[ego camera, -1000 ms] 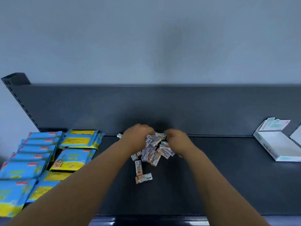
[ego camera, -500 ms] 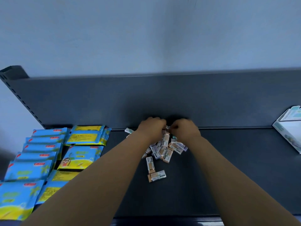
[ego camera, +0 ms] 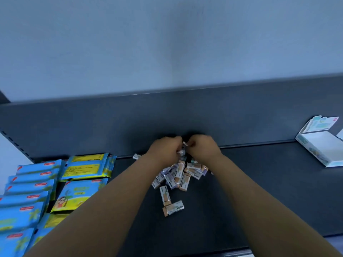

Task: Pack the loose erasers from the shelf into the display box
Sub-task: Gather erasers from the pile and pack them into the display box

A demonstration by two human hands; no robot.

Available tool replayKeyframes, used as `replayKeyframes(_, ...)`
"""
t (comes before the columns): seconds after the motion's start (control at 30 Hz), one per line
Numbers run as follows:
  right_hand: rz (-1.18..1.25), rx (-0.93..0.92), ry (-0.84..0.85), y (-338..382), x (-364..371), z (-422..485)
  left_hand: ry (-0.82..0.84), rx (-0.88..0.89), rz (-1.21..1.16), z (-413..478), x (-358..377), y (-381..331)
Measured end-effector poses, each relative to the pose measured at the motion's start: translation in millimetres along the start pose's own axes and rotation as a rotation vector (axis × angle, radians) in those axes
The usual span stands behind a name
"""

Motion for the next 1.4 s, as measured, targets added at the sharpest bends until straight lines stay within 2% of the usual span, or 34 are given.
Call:
replayKeyframes(0.07,0.21,0.021,-0.115,-2,-10,-8,-0.074,-0.021,-0.234,-2,1,3)
replayKeyframes(0.17,0.628,0.134,-0.194,-11,-23,-25,-0.148,-0.117,-0.641,-2,2,2)
replayKeyframes(0.23,0.77,0.187,-0.221,-23,-28,-33,-0.164,-0.17,-0.756,1,6,-1)
replayKeyframes(0.37,0.836,0.276,-0.206,-52,-28,-40,-0.171,-0.209,-0.843,5,15,-18)
replayKeyframes(0.43,0.822,0.306,-0.171,-63,-28,-39,-0.185,-0.203,-0.799,9,18,-26)
replayKeyframes(0.5,0.882,0.324,-0.112,-69,-29,-39,-0.227,-0.196,-0.65,13,20,-30)
replayKeyframes(0.57,0.928,0.333,-0.057,-74,-31,-41,-0.235,-0.166,-0.3,16,22,-32)
replayKeyframes(0.63,0.944,0.314,-0.007,-80,-32,-42,-0.186,-0.225,0.121,13,23,-35)
replayKeyframes(0.7,0.915,0.272,0.038,-86,-35,-43,-0.177,-0.304,0.323,11,24,-35)
replayKeyframes(0.73,0.89,0.256,0.058,-88,-36,-44,-0.208,-0.29,0.304,10,26,-35)
replayKeyframes(0.8,0.877,0.25,0.084,-92,-36,-43,-0.284,-0.122,0.138,11,36,-39)
replayKeyframes(0.83,0.895,0.256,0.085,-94,-36,-42,-0.275,-0.021,0.095,12,41,-45)
replayKeyframes(0.9,0.985,0.285,0.09,-96,-38,-44,-0.158,0.087,0.081,19,54,-51)
replayKeyframes(1.03,1.14,0.313,0.121,-107,-41,-50,0.013,-0.005,0.115,33,57,-61)
replayKeyframes(1.13,1.144,0.321,0.155,-119,-43,-54,-0.067,-0.089,0.159,38,42,-67)
replayKeyframes(1.2,1.152,0.327,0.159,-126,-45,-55,-0.2,-0.148,0.055,37,35,-73)
replayKeyframes(1.27,1.178,0.341,0.151,-132,-48,-56,-0.373,-0.268,-0.175,33,32,-79)
replayKeyframes(1.4,1.376,0.374,0.159,-137,-60,-60,-0.6,-0.548,-0.963,23,41,-104)
Point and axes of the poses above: each hand's wrist, its own z-axis towards the middle knuckle, its own x-axis out of the palm, y = z × x, the point moved 3 cm from there along z, towards the middle knuckle, and after that the axes turned 6 degrees about -z, right-handed, at the moved point
